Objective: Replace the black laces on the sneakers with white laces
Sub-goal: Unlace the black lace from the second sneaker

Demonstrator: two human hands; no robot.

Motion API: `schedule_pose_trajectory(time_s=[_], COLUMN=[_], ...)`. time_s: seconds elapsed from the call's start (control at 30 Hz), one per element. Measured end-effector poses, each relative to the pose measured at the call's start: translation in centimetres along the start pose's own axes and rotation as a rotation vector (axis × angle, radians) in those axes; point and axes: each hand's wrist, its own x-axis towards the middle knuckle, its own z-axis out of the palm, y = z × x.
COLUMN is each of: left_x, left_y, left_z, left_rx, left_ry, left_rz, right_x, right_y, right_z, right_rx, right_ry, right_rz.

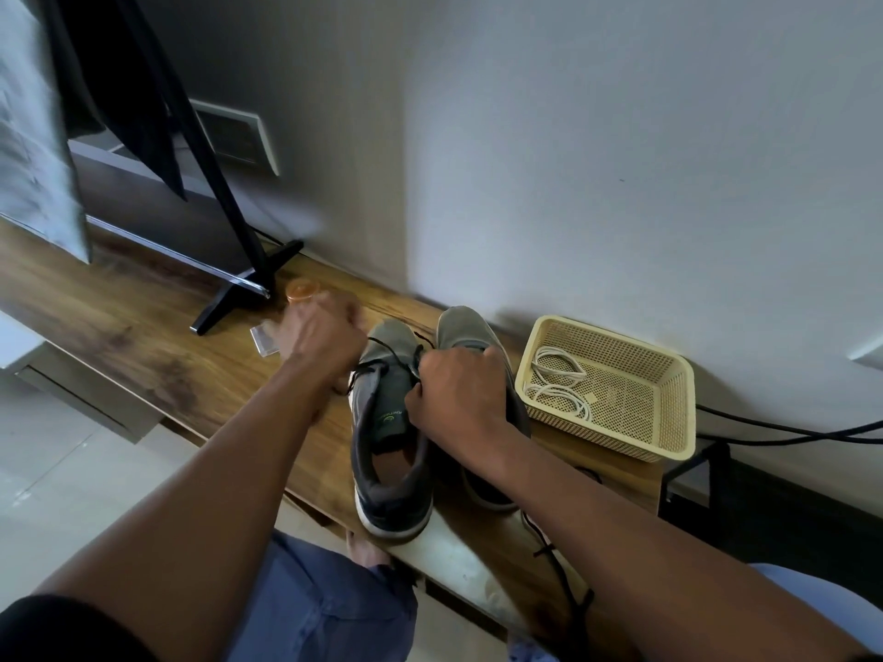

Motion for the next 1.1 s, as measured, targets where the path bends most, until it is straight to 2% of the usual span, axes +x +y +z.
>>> schedule_pose_trajectory(time_s=[0.03, 0.07, 0.1, 0.2, 0.27, 0.43, 0.7, 0.8, 0.9, 1.0, 1.1], left_x=[0.4, 0.6, 0.8, 0.0, -0.6, -0.5, -0.5, -0.3, -0.1, 0.1, 0.0], left_y=[-0.8, -1.5, -1.9, -0.1, 1.2, 1.5, 1.3, 0.9, 0.0, -0.5, 0.1], left_z=[-0.2, -0.3, -0.2, 0.7, 1.2, 0.8, 0.3, 0.2, -0.3, -0.5, -0.7], left_rx=[-0.002, -0.029, -0.083, -0.159, -0.074, 0.093, 0.12, 0.037, 0.053, 0.005, -0.064], left_ry=[0.114, 0.16, 0.114, -0.306, -0.408, -0.33, -0.187, -0.031, 0.096, 0.048, -0.203], left_rz=[-0.043, -0.042, 0.0, 0.291, 0.399, 0.334, 0.168, 0.029, -0.14, -0.098, 0.105], right_x=[-0.1, -0.2, -0.3, -0.4, -0.2, -0.1, 0.2, 0.1, 0.0, 0.0, -0.1], right_y=[-0.1, -0.1, -0.1, 0.3, 0.2, 0.2, 0.0, 0.2, -0.3, -0.4, -0.2], right_z=[0.0, 0.1, 0.1, 0.1, 0.0, 0.4, 0.2, 0.1, -0.2, -0.2, -0.1], right_rx=[-0.009, -0.011, -0.007, -0.002, 0.008, -0.002, -0.017, -0.023, -0.004, 0.016, 0.02], right_ry=[0.002, 0.005, 0.009, 0.047, 0.079, 0.045, 0.029, 0.025, 0.021, 0.02, 0.031], right_rz=[-0.002, -0.004, -0.004, 0.017, 0.026, 0.035, 0.038, 0.042, 0.03, 0.026, 0.044])
